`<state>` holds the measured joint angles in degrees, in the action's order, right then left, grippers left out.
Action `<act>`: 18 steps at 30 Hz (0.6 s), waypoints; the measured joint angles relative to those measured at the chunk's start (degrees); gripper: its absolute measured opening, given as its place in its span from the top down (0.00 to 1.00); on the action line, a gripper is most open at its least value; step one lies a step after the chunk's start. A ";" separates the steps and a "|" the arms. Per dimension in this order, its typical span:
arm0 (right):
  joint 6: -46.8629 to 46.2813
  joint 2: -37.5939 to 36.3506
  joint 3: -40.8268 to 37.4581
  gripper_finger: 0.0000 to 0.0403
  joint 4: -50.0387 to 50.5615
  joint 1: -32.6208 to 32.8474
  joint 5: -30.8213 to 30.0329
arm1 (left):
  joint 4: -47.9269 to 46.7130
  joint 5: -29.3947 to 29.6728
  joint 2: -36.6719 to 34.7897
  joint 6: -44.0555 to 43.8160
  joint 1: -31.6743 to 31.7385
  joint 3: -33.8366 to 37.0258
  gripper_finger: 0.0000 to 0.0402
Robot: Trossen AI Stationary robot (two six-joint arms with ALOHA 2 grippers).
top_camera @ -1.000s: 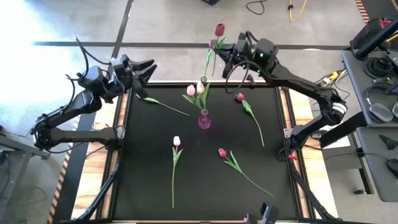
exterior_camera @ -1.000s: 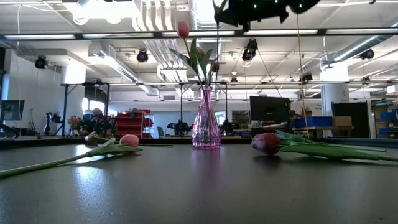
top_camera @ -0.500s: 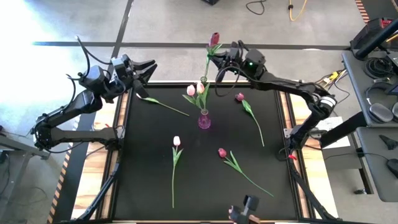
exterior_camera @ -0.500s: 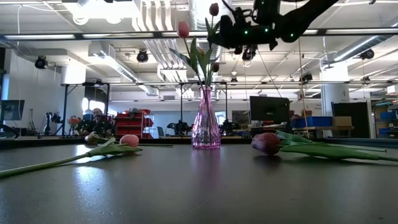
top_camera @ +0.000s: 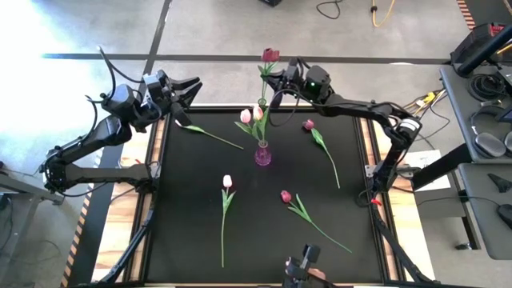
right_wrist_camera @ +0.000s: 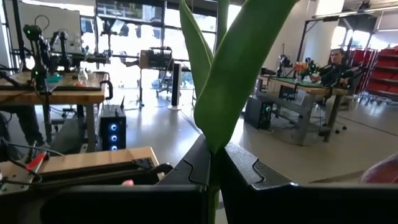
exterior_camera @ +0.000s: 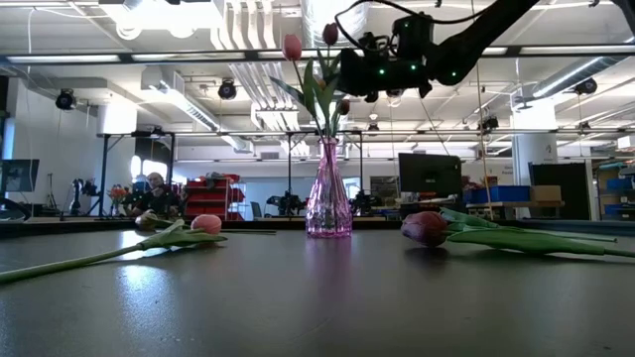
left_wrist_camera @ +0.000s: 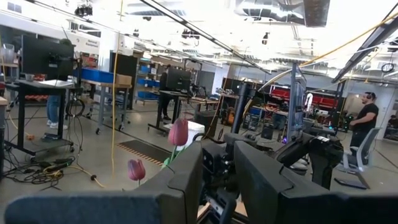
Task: Sort flowers into vase by color
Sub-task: Put the bottom left red tulip into the green vase
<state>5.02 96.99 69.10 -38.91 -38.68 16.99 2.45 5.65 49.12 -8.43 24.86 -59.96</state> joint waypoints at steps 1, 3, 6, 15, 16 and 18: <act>0.13 0.30 0.00 0.97 0.02 0.00 0.00 | -0.08 0.00 -0.01 0.00 0.00 0.00 0.80; 0.09 0.67 0.00 0.97 0.05 0.00 0.01 | -0.32 0.00 -0.02 0.00 0.00 0.00 0.80; -0.47 1.04 0.00 0.97 -0.20 0.00 0.00 | -0.49 0.00 -0.02 0.00 0.00 0.00 0.80; -2.45 1.27 0.00 0.80 0.97 0.04 -0.37 | -0.49 -0.08 -0.02 0.00 0.00 0.00 0.80; -2.89 1.27 0.00 0.77 1.21 0.04 -0.45 | -0.60 -0.14 -0.02 0.00 0.00 0.00 0.80; -4.02 1.18 0.00 0.71 1.98 0.04 -0.50 | -1.75 -0.20 -0.04 -0.06 0.00 0.00 0.80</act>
<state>1.00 98.16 69.10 -36.92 -38.63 16.49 0.70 5.45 49.08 -8.49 24.86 -59.96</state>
